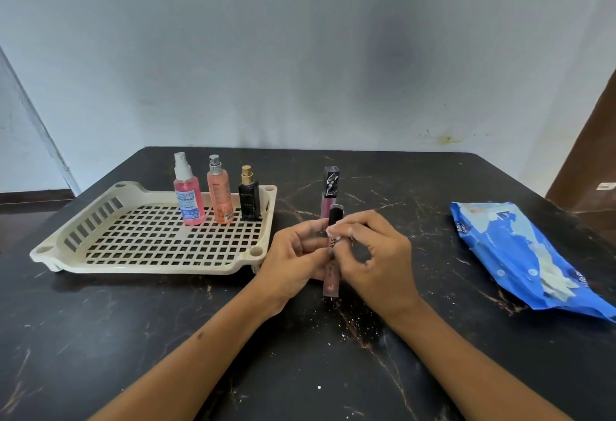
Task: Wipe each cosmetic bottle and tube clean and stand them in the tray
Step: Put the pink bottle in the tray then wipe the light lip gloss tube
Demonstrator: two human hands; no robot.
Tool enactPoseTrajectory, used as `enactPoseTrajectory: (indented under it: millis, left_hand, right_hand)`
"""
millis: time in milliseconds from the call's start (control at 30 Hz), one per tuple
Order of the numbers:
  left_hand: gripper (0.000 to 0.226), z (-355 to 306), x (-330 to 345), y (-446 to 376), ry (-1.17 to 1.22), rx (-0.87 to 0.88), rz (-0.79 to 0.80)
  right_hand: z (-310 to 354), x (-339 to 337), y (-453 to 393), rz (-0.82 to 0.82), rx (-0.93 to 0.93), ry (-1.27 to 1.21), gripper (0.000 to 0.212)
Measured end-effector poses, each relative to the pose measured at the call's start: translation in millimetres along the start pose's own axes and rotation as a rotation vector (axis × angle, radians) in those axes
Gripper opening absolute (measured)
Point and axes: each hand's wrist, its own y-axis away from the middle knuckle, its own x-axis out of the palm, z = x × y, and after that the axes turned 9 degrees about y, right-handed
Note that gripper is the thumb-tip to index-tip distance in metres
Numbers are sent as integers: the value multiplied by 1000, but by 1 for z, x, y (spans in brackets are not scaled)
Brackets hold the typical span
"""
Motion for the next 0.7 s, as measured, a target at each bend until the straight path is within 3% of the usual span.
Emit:
enactPoseTrajectory:
  millis: [233, 367, 600, 700]
  left_hand:
    - [40, -1, -1, 0, 32, -72, 117]
    - [38, 0, -3, -1, 78, -55, 66]
    - [40, -1, -3, -3, 94, -105, 32]
    - [38, -1, -3, -3, 108, -108, 19]
  right_hand:
    - [-8, -5, -5, -49, 80, 32, 30]
    - [-1, -2, -1, -15, 43, -12, 17]
    - [-7, -4, -4, -9, 70, 49, 26]
    - [-4, -4, -1, 46, 60, 13, 20]
